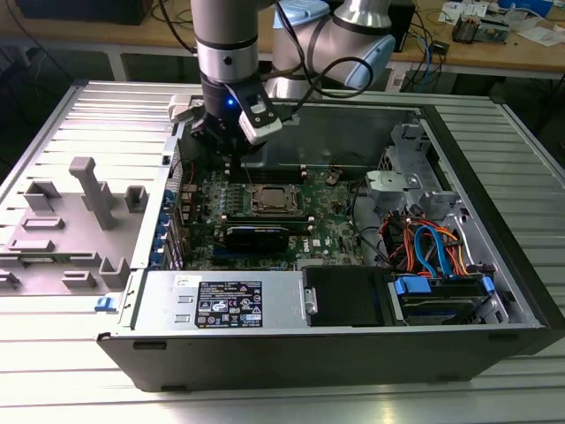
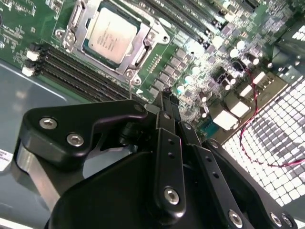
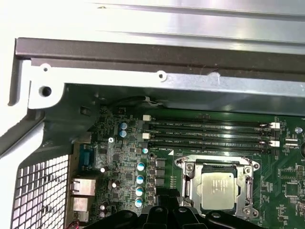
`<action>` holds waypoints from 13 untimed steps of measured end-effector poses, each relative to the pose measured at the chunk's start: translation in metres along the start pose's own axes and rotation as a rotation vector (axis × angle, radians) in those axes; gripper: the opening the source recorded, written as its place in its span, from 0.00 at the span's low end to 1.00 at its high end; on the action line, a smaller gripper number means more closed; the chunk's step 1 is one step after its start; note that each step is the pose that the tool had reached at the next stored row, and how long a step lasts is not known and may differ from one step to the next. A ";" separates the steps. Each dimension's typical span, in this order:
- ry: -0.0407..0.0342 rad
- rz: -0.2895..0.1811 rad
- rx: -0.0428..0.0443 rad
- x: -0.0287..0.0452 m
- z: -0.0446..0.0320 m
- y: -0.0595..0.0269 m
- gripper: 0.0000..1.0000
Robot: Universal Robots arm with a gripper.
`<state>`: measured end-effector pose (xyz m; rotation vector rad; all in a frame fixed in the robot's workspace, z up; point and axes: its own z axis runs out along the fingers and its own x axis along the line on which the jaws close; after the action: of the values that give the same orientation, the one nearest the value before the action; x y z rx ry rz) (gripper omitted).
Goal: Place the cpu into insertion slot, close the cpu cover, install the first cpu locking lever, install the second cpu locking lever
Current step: 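Install the first cpu locking lever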
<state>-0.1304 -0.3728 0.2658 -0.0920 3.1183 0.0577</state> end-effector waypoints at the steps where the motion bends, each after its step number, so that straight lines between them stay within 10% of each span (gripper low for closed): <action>1: -0.0001 0.000 -0.0001 0.0003 0.0001 0.0011 0.11; 13: -0.0001 0.000 0.0000 0.0005 0.0017 0.0219 0.11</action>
<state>-0.1322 -0.3509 0.2648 -0.0918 3.1182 0.0578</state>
